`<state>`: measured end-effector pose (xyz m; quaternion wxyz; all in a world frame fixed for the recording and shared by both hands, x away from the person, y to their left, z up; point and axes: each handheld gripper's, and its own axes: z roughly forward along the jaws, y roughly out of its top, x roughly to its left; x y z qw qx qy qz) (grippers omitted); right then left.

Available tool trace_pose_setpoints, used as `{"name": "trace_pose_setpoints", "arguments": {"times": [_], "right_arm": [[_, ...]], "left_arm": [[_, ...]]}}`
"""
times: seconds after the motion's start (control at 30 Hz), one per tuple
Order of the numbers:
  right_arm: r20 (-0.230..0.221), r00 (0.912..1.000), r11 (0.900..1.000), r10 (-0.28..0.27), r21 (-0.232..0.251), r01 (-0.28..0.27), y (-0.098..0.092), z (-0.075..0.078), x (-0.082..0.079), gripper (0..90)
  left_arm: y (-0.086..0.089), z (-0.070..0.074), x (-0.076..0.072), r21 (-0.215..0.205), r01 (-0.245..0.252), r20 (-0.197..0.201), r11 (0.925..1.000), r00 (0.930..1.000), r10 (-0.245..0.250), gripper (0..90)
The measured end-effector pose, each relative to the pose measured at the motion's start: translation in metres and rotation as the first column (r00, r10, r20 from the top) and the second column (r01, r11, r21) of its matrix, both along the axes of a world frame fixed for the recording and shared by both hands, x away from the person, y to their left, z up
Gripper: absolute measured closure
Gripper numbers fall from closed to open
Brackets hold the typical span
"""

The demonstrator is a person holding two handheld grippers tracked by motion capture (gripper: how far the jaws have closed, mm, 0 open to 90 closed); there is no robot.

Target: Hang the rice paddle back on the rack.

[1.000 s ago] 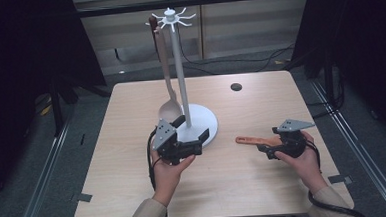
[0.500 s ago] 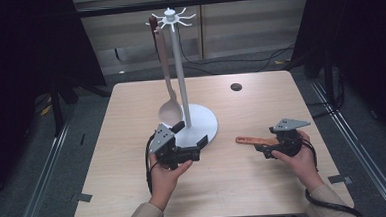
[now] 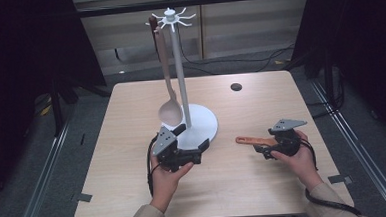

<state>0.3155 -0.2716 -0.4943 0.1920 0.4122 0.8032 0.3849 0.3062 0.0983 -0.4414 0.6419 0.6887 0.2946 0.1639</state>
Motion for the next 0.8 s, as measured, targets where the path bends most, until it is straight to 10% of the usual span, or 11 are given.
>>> {"name": "trace_pose_setpoints", "arguments": {"times": [0.8], "right_arm": [[-0.072, 0.9973, 0.996, 0.016, -0.089, -0.022, 0.006, -0.010, 0.008, 33.8]], "left_arm": [[0.004, 0.001, -0.004, 0.009, -0.010, 0.001, 0.9999, 0.9999, 0.010, 3.1]]}}
